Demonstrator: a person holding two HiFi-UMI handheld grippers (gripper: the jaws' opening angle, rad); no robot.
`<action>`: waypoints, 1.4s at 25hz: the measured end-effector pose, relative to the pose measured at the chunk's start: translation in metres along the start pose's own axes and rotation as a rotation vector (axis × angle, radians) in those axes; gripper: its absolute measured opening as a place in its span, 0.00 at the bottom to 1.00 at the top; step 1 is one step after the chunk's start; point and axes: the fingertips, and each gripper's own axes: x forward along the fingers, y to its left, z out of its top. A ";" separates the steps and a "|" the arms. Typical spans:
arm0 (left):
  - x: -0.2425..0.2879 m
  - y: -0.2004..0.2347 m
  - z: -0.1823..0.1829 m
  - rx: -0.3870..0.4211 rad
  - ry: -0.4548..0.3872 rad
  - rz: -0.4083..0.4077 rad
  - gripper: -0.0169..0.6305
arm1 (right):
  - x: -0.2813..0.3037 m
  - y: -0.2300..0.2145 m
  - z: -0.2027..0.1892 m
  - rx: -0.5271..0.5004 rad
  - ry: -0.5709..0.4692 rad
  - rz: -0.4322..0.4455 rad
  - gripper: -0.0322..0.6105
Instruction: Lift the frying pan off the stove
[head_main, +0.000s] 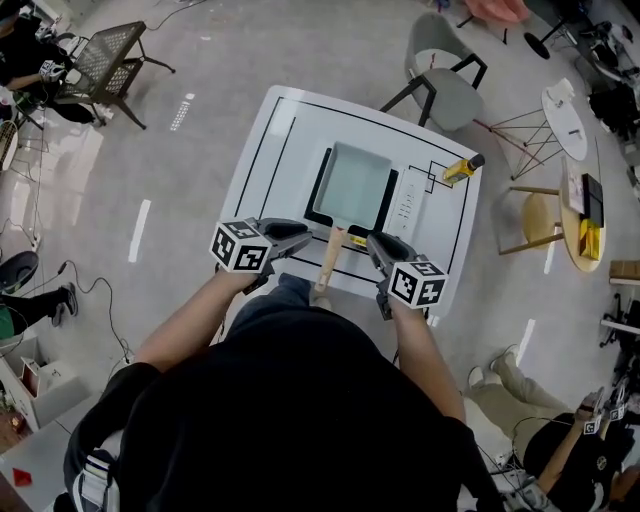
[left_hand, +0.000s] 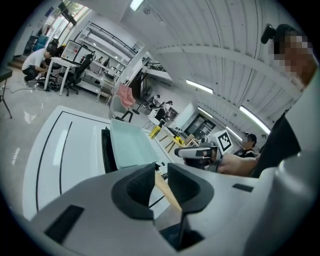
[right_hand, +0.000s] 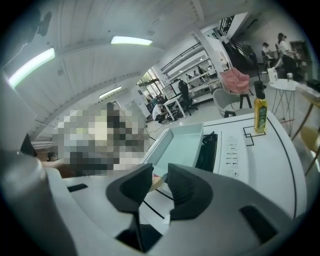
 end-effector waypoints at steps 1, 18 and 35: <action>0.002 0.001 -0.001 -0.004 0.005 -0.004 0.16 | 0.002 0.000 -0.001 0.005 0.005 0.004 0.21; 0.041 0.000 -0.027 -0.134 0.086 -0.135 0.29 | 0.033 0.001 -0.025 0.127 0.074 0.076 0.31; 0.070 -0.002 -0.061 -0.305 0.145 -0.226 0.40 | 0.066 0.009 -0.053 0.271 0.143 0.194 0.42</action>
